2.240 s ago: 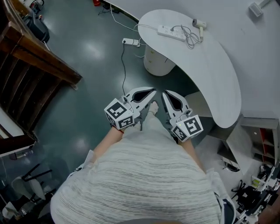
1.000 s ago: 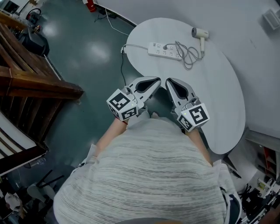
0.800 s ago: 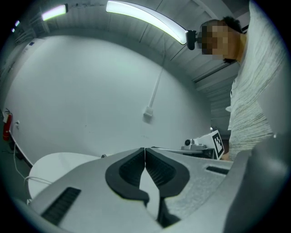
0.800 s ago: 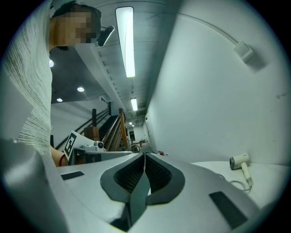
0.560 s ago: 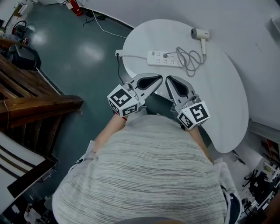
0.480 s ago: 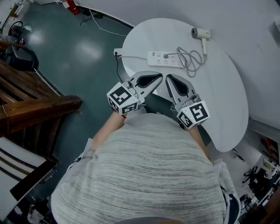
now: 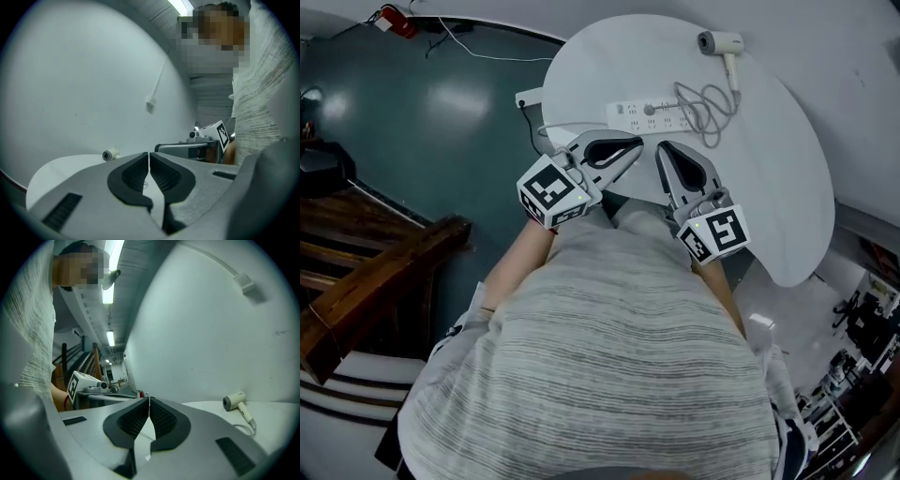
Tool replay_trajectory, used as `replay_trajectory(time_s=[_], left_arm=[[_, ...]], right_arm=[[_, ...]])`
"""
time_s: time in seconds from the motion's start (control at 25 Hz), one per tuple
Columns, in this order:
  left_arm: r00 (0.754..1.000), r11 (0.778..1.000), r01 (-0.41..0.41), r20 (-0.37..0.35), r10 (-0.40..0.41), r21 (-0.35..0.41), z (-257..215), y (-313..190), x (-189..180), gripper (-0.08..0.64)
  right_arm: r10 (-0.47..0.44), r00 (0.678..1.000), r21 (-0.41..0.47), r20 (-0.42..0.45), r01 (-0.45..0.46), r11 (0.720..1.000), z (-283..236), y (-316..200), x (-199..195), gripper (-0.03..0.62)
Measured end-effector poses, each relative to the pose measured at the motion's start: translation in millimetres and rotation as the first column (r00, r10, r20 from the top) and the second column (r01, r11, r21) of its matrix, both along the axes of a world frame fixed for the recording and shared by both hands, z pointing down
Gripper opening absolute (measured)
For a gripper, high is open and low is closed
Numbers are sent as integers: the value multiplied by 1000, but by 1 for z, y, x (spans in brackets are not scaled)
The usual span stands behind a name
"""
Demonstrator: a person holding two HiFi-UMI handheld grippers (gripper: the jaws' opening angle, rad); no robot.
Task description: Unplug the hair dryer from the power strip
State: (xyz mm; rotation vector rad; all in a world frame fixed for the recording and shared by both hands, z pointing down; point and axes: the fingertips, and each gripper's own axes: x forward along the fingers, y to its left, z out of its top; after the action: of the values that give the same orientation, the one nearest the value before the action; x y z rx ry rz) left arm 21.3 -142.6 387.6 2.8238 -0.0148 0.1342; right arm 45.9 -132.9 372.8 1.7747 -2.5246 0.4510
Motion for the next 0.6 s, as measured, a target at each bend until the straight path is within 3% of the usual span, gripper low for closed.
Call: replay_trajectory(time_s=[0.28,0.6], left_arm=[[998,998,-56,20,56,2,10,-8,23,8],[994,999,-27,109,22,45,36,-20,32,8]], right_arm=[[-17,999,-41,-46,15,999,14,-6,10,27],[-77,996,-85,-38,73,994,34,-18,22,28]])
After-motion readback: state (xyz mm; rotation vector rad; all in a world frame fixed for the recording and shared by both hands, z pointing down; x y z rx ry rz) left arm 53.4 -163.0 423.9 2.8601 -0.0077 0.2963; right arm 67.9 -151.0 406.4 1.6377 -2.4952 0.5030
